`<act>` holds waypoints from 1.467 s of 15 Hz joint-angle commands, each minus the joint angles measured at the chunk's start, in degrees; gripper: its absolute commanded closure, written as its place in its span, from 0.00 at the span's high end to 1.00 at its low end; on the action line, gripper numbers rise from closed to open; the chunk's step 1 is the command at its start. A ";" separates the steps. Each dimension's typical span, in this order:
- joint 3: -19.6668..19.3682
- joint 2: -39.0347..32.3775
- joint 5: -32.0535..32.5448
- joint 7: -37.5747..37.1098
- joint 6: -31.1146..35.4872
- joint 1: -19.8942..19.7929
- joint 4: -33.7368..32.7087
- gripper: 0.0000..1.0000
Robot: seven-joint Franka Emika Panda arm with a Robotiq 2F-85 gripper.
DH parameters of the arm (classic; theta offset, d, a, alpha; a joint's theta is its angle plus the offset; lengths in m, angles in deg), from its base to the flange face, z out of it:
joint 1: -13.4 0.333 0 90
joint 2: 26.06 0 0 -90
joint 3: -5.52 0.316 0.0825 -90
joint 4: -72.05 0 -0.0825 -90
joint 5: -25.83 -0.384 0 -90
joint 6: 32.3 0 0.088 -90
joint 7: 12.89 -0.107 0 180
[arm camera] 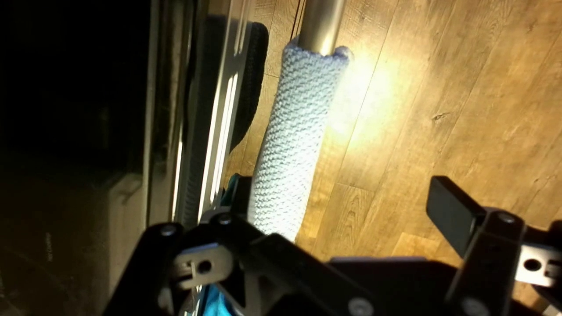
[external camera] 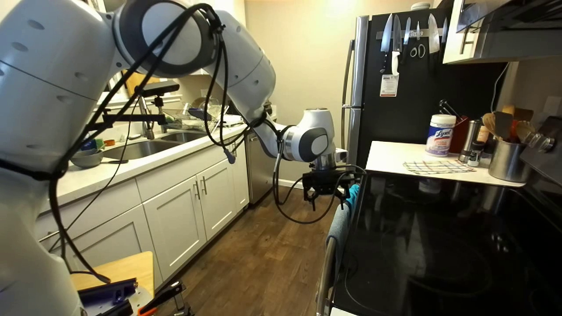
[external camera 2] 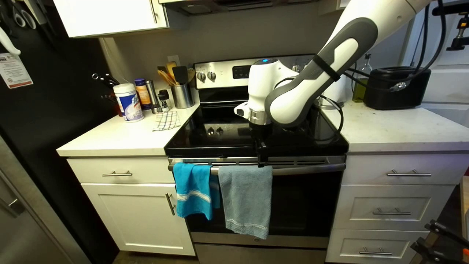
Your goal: Put the right towel on the stove
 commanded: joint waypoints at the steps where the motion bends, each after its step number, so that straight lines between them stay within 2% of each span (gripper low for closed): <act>1: 0.86 -0.07 0.81 -0.52 -0.19 -0.78 -0.16 1.00; 6: 0.76 -0.21 1.17 -0.06 -0.39 -0.76 -0.50 1.00; 14: 1.77 -3.24 1.34 0.14 -0.94 0.07 -5.14 1.00; 22: 2.33 -7.62 -0.68 -5.96 -2.83 1.58 -9.57 1.00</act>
